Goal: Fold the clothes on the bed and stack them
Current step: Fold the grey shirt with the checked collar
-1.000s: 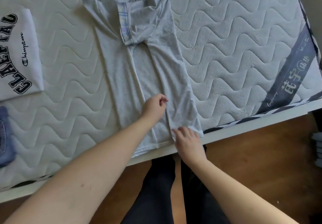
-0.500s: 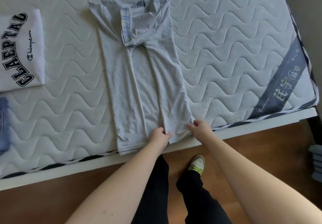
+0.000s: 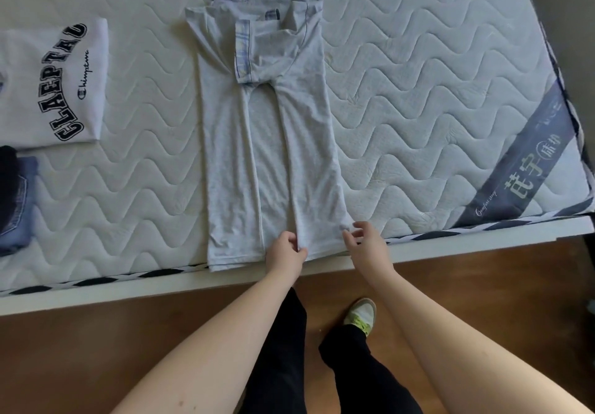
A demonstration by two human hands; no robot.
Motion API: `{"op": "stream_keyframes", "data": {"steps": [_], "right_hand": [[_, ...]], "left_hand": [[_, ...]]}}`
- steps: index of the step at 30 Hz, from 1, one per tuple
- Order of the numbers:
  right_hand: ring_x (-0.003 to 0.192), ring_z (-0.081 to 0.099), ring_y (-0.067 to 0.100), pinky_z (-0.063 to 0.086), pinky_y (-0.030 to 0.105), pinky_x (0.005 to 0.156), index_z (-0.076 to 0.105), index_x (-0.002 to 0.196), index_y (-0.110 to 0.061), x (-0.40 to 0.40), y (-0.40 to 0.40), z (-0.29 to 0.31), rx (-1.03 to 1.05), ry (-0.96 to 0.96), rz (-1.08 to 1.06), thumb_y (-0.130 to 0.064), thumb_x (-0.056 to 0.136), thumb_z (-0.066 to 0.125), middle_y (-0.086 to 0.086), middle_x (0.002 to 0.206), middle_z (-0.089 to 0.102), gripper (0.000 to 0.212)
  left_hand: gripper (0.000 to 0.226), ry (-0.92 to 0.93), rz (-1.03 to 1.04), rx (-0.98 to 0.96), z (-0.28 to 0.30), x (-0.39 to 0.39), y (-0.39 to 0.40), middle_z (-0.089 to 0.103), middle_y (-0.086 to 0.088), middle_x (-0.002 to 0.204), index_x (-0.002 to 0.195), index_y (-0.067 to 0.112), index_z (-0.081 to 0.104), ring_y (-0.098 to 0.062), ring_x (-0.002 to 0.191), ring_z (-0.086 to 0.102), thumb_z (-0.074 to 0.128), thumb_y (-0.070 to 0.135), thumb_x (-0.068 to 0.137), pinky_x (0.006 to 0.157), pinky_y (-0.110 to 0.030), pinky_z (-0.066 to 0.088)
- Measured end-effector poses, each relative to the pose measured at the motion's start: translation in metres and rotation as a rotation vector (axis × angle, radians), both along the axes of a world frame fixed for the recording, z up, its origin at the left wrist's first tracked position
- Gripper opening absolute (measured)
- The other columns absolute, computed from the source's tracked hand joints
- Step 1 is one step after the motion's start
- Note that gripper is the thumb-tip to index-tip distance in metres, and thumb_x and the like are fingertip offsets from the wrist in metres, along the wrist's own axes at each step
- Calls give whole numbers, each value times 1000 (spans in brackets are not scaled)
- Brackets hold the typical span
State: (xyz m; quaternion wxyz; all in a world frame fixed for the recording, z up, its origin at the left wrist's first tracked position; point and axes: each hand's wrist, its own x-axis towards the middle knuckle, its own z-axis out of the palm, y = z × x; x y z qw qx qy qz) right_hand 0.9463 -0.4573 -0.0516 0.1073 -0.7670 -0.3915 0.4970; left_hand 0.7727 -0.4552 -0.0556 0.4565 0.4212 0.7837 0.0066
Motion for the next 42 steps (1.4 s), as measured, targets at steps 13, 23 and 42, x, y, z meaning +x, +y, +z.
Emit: {"op": "stream_keyframes", "data": {"steps": [13, 23, 42], "right_hand": [[84, 55, 18, 40, 32, 63, 55, 112, -17, 2, -1, -1, -90, -204, 17, -41, 93, 60, 0, 103, 63, 31], [88, 56, 13, 44, 32, 67, 54, 119, -22, -32, 61, 14, 66, -233, 0, -39, 97, 50, -5, 113, 58, 28], [92, 60, 11, 44, 27, 75, 58, 125, -26, -8, 349, 18, 291, -23, 43, -30, 95, 58, -7, 106, 64, 30]], "left_hand": [[21, 123, -89, -84, 0, -11, -2, 59, 5, 73, 74, 22, 53, -12, 63, 54, 62, 29, 92, 50, -25, 38], [21, -18, -177, 125, 19, -48, 65, 62, -2, 78, 84, 17, 57, -26, 76, 61, 48, 30, 97, 67, -35, 51], [24, -65, -265, 547, 45, -28, 433, 63, 3, 102, 116, 15, 56, -22, 98, 62, 55, 26, 94, 86, -36, 51]]}}
